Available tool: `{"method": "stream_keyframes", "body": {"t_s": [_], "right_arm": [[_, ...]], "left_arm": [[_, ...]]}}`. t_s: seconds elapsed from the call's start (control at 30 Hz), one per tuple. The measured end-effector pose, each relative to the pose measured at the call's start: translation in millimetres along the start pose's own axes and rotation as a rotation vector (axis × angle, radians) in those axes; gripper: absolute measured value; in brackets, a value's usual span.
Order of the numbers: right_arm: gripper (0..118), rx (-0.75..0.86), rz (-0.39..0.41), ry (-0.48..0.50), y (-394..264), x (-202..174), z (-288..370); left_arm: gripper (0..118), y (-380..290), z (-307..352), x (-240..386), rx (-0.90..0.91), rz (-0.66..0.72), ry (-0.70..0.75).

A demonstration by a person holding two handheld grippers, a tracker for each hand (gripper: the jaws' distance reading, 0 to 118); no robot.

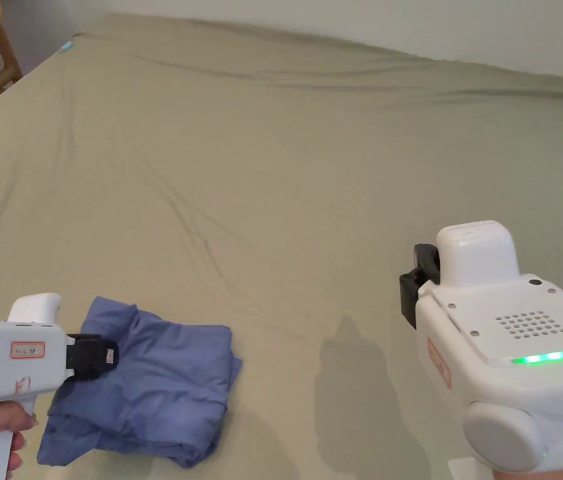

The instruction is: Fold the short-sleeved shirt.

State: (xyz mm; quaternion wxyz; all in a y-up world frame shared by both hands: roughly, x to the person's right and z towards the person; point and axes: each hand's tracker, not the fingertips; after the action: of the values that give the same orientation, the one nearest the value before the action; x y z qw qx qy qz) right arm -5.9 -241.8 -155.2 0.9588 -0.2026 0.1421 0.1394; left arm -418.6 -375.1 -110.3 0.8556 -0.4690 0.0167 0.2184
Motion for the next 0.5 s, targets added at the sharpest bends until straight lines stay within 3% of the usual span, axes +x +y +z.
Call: {"method": "stream_keyframes", "body": {"t_s": [0.23, 0.5], "right_arm": [[0, -0.032, 0.031, 0.032, 7.3, -37.5, -12.8], [0, -0.08, 0.043, 0.039, 6.5, -49.4, -31.3]], "left_arm": [[20, 26.2, 18.6, -74.2, 0.033, -0.079, 0.212], [20, 62.3, 9.7, -146.5, -0.01, -0.243, 0.49]]}}
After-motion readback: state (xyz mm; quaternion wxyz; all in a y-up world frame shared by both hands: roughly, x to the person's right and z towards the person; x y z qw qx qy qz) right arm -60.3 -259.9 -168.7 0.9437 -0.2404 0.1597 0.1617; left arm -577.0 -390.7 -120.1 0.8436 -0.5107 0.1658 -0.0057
